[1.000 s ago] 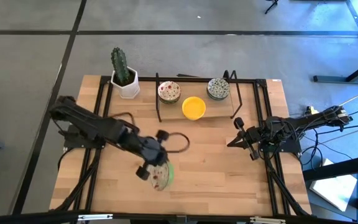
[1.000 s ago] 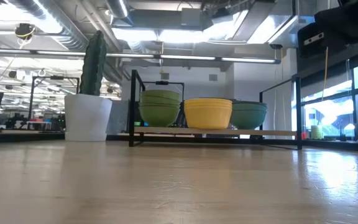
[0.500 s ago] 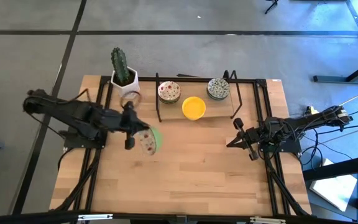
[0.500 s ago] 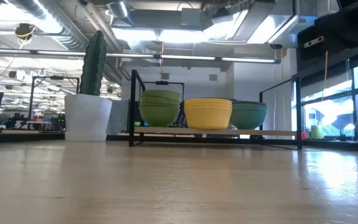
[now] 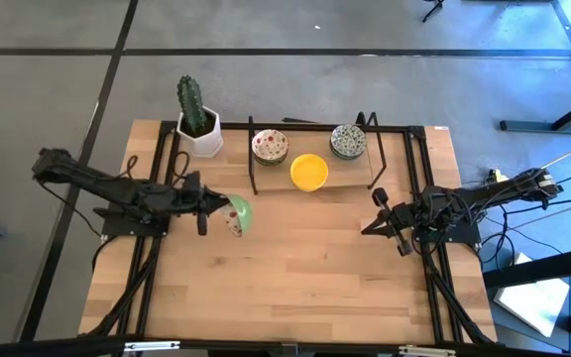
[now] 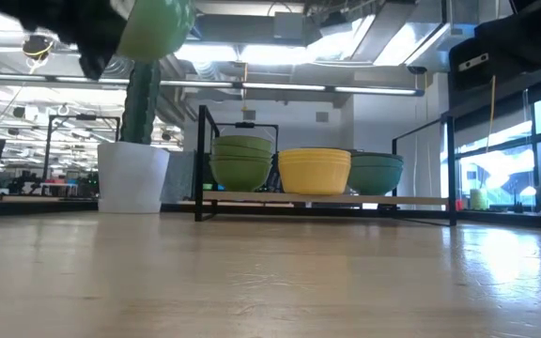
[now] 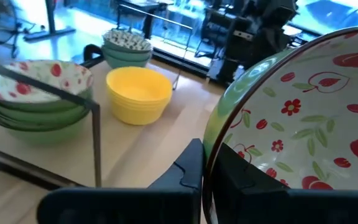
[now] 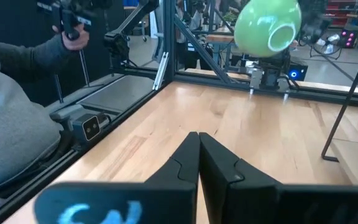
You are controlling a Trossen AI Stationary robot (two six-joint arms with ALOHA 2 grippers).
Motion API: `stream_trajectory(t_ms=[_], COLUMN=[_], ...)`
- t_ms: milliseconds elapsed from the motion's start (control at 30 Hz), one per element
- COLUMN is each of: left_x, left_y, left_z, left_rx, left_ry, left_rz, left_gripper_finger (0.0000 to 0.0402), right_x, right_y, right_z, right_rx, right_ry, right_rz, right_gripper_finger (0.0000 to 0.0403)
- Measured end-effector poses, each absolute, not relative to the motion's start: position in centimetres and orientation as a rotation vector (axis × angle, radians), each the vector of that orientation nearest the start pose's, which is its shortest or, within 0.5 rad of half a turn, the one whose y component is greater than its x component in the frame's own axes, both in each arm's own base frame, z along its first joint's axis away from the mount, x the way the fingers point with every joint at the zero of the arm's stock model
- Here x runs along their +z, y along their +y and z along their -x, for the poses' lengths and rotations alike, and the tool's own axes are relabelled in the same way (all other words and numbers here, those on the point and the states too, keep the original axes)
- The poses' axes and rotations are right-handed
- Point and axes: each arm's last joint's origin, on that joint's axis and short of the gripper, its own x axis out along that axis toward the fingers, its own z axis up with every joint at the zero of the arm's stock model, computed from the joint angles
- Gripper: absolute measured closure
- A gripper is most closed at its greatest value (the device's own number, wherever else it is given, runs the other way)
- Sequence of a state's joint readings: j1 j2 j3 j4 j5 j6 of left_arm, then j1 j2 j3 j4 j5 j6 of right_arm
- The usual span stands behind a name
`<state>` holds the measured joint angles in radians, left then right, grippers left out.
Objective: Pick & Place Mini bowls
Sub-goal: Stack the green patterned bowl on the green patterned bowl on the shelf
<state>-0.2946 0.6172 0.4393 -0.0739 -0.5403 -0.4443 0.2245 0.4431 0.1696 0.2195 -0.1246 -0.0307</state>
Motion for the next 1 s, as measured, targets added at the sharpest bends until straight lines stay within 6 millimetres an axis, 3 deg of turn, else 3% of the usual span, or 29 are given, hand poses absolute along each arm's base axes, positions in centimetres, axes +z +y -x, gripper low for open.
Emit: stream_trajectory(t_ms=[200, 500, 667, 800, 1000], left_x=[21.6, 22.2, 21.4, 20.0, 17.6], left_y=[-2.2, -0.5, 0.0, -0.2, -0.3], left_z=[-13.9, -10.3, -8.6, -8.4, -8.9], left_rx=[0.274, 0.353, 0.35, 0.267, 0.292], left_ry=[0.123, 0.036, -0.003, -0.017, 0.036], left_rz=[0.294, 0.285, 0.351, 0.339, 0.322], left_gripper_finger=[0.0393, 0.0393, 0.0393, 0.0393, 0.0393], right_x=[20.3, 20.2, 20.2, 20.2, 20.2], right_y=[3.2, 3.2, 3.2, 3.2, 3.2], right_z=[-12.6, -12.6, -12.6, -12.6, -12.6], right_rx=[0.35, 0.35, 0.35, 0.35, 0.35], right_ry=[0.052, 0.061, 0.06, 0.061, 0.061], right_rz=[0.032, 0.013, 0.022, 0.016, 0.011], right_gripper_finger=[0.0393, 0.0393, 0.0393, 0.0393, 0.0393])
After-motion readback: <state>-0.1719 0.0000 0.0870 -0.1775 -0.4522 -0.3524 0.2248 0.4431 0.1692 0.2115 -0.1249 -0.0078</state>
